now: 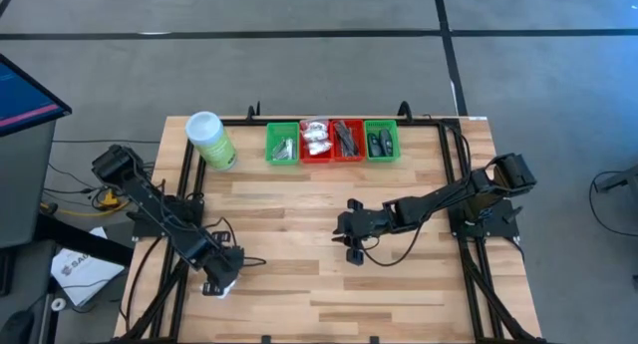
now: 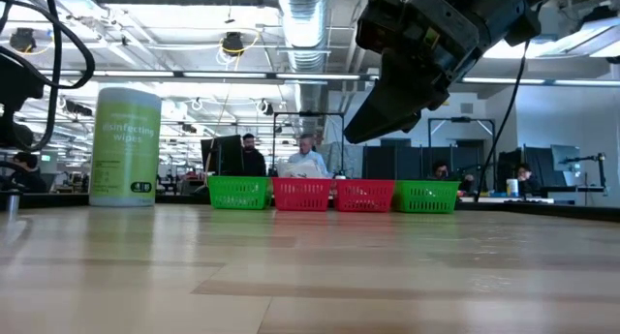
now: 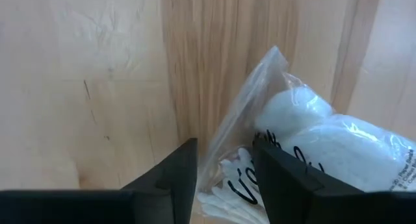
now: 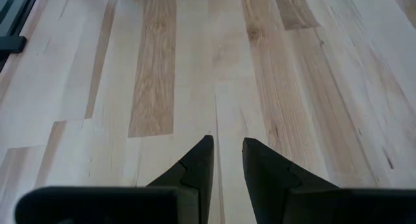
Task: Pick & Place Travel size toiletries
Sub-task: Put the white cotton pack into the left red bin
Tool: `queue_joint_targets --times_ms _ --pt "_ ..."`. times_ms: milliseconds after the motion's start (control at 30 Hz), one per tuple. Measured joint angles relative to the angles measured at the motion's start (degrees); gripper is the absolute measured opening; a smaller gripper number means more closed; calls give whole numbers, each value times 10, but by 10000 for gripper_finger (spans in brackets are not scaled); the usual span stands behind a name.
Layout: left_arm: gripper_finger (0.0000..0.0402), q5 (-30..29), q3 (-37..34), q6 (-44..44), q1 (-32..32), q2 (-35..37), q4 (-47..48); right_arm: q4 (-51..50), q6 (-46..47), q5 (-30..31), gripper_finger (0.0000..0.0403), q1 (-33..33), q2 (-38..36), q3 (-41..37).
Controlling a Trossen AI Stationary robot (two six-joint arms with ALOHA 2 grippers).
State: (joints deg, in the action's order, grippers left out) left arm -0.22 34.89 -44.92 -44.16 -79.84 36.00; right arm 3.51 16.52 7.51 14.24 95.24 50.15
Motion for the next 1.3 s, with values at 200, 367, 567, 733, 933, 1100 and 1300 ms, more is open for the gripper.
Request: queue_joint_targets --times_ms 200,367,567,733,933,1100,1300 --pt "83 6 0 -1 0 0 2 0 0 0 75 0 0 0" --pt "9 6 0 -3 0 0 1 0 0 0 75 0 0 0" --pt "2 7 11 -18 0 0 2 0 0 0 75 0 0 0" --pt "1 -20 38 -24 0 0 10 0 0 0 75 0 0 0" --pt "1 -64 83 -34 24 0 69 1 0 0 75 0 0 0" --pt "0 -107 119 -24 69 0 107 1 0 0 75 0 0 0" --pt "0 -160 162 37 135 0 108 4 0 0 75 0 0 0"
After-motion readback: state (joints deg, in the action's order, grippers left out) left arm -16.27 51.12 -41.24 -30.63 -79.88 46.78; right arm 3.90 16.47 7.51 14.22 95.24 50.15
